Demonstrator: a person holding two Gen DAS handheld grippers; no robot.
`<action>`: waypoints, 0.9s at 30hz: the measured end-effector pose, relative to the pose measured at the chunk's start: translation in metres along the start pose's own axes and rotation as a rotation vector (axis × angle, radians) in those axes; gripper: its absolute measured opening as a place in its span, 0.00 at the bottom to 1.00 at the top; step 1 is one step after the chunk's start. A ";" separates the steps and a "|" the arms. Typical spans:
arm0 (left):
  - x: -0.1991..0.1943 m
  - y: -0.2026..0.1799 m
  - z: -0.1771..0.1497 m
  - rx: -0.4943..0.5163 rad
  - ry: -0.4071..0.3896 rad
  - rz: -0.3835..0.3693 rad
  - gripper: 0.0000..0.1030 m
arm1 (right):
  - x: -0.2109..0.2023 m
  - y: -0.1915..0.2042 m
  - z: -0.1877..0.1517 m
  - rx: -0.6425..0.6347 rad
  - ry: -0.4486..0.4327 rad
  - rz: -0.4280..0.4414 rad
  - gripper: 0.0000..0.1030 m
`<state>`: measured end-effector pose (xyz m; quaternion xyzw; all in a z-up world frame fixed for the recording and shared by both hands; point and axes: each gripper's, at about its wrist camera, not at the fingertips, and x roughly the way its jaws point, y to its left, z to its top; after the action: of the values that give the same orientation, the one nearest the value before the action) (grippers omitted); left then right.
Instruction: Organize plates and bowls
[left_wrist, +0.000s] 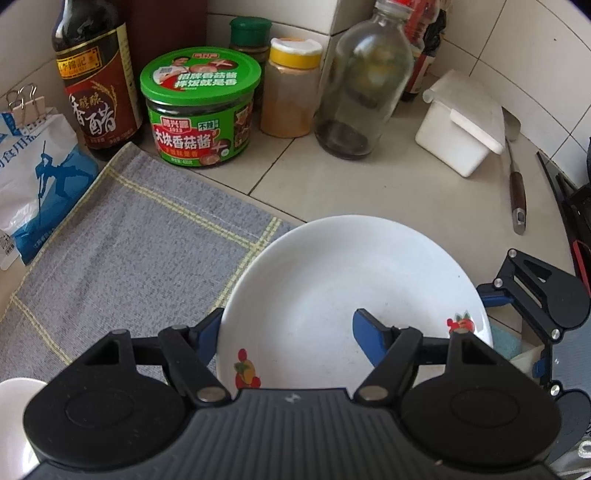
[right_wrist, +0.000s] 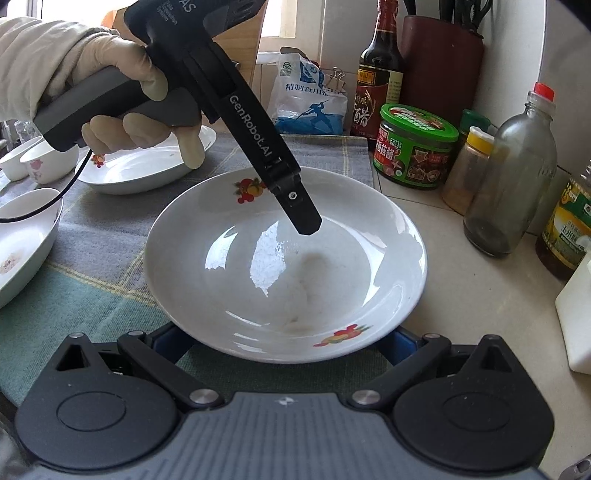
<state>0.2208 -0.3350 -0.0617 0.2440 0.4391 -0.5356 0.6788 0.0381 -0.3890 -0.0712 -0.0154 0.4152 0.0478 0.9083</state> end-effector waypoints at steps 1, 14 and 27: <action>0.000 0.000 0.000 -0.001 -0.002 0.000 0.71 | 0.000 0.000 0.000 0.001 -0.001 0.000 1.00; -0.052 -0.009 -0.020 -0.029 -0.152 0.091 0.88 | -0.015 0.007 -0.007 0.057 0.034 -0.021 1.00; -0.134 -0.055 -0.105 -0.105 -0.365 0.285 0.92 | -0.045 0.048 -0.014 0.086 -0.001 -0.010 1.00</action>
<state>0.1284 -0.1992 0.0092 0.1670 0.2976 -0.4458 0.8275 -0.0070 -0.3457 -0.0455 0.0219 0.4163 0.0255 0.9086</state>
